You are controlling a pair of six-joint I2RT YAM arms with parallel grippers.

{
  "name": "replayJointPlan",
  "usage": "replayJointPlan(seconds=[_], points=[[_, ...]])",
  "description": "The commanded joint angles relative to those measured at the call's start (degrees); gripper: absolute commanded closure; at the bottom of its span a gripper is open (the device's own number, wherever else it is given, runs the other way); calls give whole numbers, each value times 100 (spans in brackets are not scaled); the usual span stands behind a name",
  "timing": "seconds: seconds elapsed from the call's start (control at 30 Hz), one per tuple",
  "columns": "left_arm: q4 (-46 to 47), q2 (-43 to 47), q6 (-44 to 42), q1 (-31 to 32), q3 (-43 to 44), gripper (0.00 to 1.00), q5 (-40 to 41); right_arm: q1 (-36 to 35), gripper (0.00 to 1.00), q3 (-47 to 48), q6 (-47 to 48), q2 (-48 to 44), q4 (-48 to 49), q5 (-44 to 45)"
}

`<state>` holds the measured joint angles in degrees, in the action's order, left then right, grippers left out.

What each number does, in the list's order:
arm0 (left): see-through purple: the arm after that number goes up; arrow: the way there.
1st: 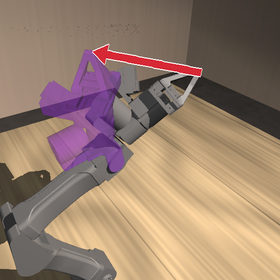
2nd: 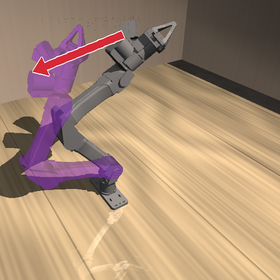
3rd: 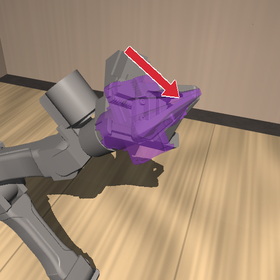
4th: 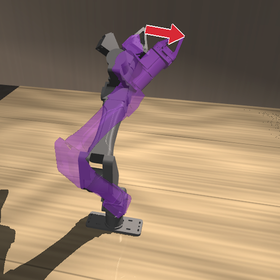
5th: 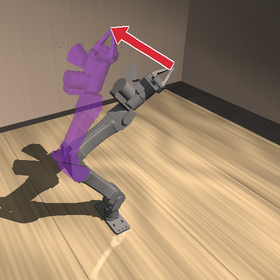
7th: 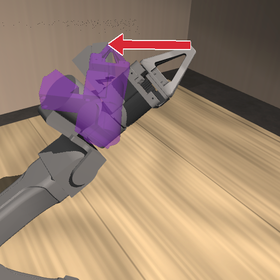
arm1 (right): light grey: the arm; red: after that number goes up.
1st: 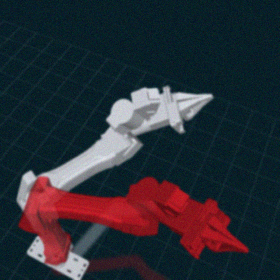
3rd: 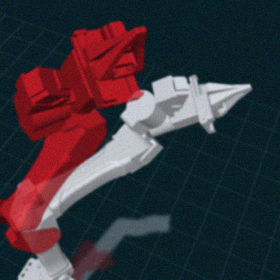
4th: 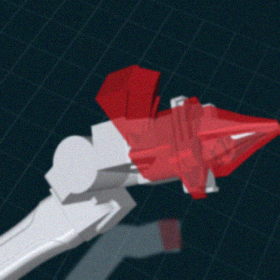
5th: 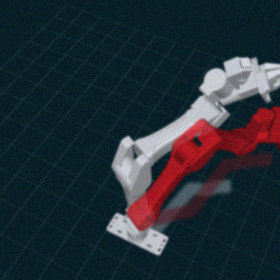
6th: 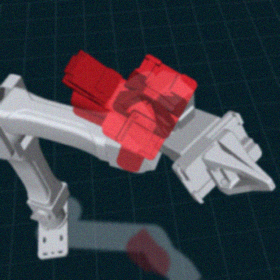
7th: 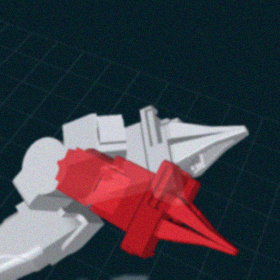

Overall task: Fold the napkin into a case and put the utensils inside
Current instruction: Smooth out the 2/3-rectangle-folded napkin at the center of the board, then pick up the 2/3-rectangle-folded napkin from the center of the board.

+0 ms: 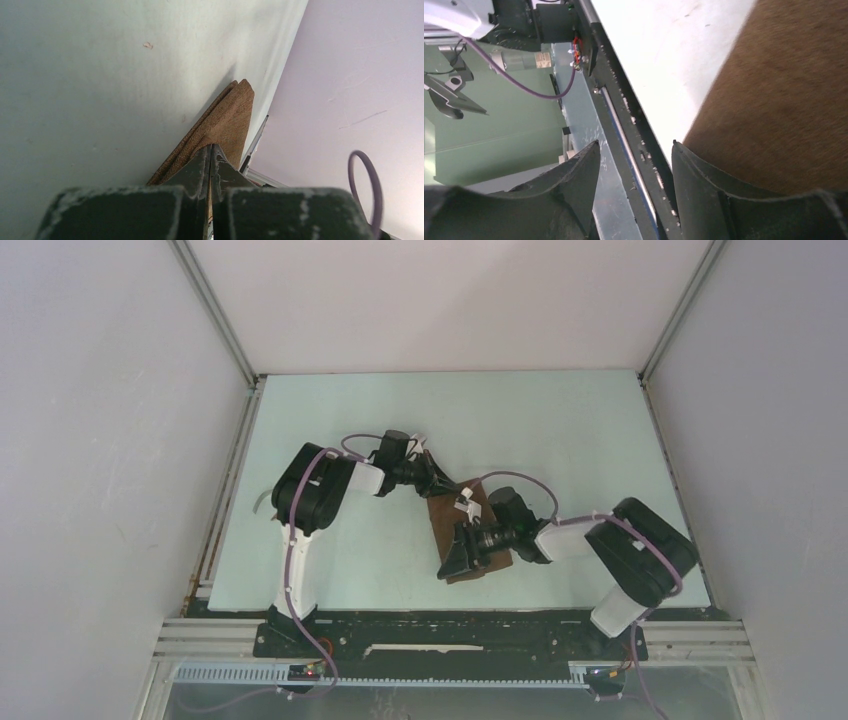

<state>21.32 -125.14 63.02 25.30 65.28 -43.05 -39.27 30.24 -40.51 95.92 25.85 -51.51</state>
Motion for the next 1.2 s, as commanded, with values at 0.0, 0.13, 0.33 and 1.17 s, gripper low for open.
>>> replayJointPlan(seconds=[0.0,0.13,0.33,1.17], points=[[-347,-203,-142,-38,72,100,455,-221,36,-40,472,-738,-938,380],[-407,-197,-167,-49,112,100,447,-167,36,-225,491,-324,-642,477],[-712,235,-383,-51,229,100,364,-119,37,-201,288,-602,-706,547],[-1869,676,-805,727,1068,85,582,3074,35,61,1280,-1861,-3769,1267]])
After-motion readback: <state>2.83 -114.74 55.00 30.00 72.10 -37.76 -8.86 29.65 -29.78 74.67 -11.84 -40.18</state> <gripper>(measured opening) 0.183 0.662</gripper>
